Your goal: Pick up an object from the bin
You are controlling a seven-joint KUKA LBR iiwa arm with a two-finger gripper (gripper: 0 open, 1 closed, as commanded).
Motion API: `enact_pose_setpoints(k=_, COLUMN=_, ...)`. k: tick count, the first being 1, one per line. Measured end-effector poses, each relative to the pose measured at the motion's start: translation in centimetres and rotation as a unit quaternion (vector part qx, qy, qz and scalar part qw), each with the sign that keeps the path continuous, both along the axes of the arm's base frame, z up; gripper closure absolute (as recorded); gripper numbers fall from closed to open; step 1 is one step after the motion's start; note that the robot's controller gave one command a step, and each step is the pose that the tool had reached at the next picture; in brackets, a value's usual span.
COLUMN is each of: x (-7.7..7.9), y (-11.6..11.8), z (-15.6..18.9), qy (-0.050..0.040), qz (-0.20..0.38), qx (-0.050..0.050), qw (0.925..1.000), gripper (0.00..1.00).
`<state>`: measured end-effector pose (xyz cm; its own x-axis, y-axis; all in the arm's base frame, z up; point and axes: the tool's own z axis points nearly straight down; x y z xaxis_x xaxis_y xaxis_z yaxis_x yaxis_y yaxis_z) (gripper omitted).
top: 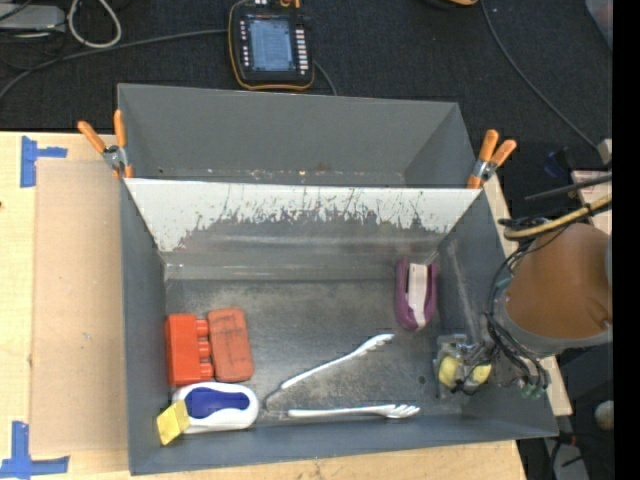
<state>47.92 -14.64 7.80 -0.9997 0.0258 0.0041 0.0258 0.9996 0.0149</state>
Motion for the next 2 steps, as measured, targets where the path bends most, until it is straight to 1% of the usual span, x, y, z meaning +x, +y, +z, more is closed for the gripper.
enact_pose_setpoints(k=1, x=0.0, y=0.0, z=0.0, qy=0.0000, qz=0.001, qx=0.000, qw=1.0000, gripper=1.00)
enact_pose_setpoints(k=2, x=-0.1, y=-0.3, z=10.2, qy=0.0028, qz=-0.004, qx=0.001, qw=1.0000, gripper=1.00)
